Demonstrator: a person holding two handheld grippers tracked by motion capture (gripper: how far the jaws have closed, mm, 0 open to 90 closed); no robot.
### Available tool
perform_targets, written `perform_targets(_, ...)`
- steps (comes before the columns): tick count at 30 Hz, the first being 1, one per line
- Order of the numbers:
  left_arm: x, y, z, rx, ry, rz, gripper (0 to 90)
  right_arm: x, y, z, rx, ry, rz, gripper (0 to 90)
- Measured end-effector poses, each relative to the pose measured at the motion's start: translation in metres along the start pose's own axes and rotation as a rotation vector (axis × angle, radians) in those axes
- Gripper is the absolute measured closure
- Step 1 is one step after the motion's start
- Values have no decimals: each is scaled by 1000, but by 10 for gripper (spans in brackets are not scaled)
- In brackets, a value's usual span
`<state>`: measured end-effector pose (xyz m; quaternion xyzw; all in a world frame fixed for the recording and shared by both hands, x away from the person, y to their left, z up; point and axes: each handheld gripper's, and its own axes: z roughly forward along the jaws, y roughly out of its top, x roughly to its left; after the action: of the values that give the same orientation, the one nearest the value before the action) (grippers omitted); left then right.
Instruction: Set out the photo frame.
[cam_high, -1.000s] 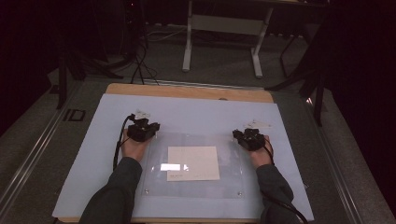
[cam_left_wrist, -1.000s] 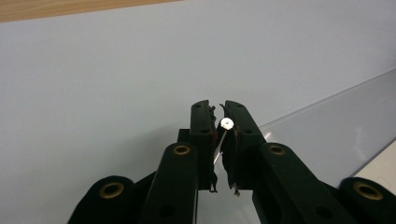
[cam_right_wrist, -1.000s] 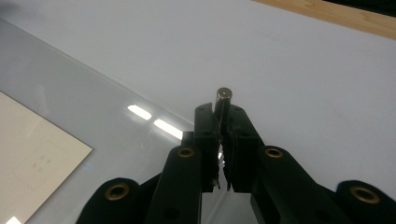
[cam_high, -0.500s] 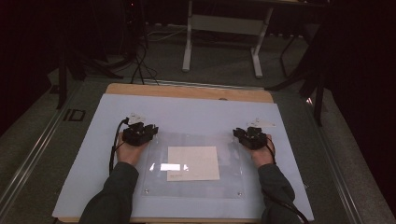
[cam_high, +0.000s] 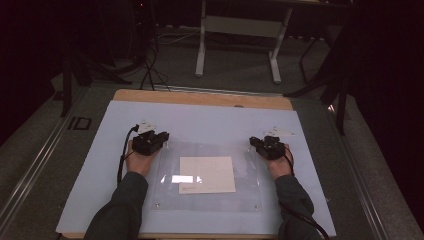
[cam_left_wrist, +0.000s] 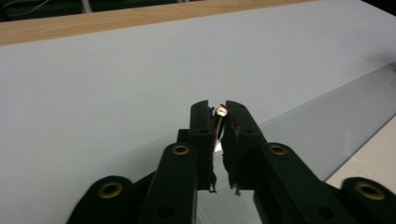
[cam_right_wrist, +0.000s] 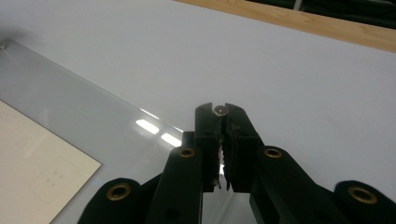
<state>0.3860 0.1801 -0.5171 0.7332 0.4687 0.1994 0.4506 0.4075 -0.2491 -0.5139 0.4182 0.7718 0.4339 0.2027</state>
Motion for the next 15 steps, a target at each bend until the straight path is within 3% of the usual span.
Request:
perform_targets(5, -3, 1, 1, 10, 20, 27, 837, -1, 1, 1, -1, 0, -4, 852)
perform_targets(15, -2, 2, 3, 17, 19, 35, 849, -1, 1, 2, 8, 2, 11, 853)
